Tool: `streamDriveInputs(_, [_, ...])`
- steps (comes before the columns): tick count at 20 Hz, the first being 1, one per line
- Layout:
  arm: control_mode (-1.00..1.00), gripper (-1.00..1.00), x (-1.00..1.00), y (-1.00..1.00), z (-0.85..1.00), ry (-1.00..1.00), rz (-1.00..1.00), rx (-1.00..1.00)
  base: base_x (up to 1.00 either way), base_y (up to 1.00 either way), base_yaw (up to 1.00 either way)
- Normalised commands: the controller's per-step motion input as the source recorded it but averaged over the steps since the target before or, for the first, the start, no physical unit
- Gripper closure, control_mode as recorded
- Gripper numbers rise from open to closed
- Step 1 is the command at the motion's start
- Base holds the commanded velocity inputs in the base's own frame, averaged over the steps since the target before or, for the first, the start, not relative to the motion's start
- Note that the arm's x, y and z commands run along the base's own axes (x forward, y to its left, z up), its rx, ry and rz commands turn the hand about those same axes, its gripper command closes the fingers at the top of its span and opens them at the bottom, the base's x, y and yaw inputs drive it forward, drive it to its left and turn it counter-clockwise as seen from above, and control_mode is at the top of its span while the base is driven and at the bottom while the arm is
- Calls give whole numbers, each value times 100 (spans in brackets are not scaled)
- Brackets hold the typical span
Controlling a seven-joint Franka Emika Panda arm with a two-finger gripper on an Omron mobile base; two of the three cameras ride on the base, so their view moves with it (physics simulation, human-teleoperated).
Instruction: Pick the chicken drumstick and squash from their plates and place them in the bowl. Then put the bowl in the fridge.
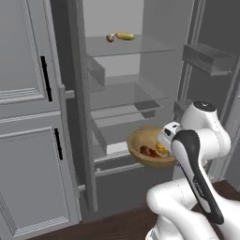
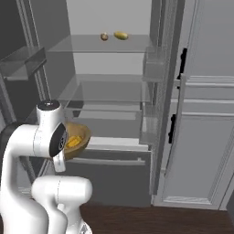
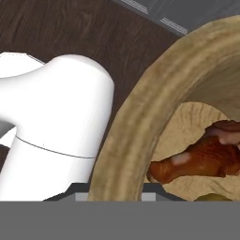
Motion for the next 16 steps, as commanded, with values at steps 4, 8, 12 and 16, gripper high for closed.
streamDriveInputs(4, [100,100,0,0,0,0,0,0,76,-15,0])
streamDriveInputs(8, [100,100,0,0,0,0,0,0,52,-17,0])
streamDriveInputs(12, [100,100,0,0,0,0,0,0,46,-23,0])
streamDriveInputs(16, [100,100,0,0,0,0,0,0,55,-30,0])
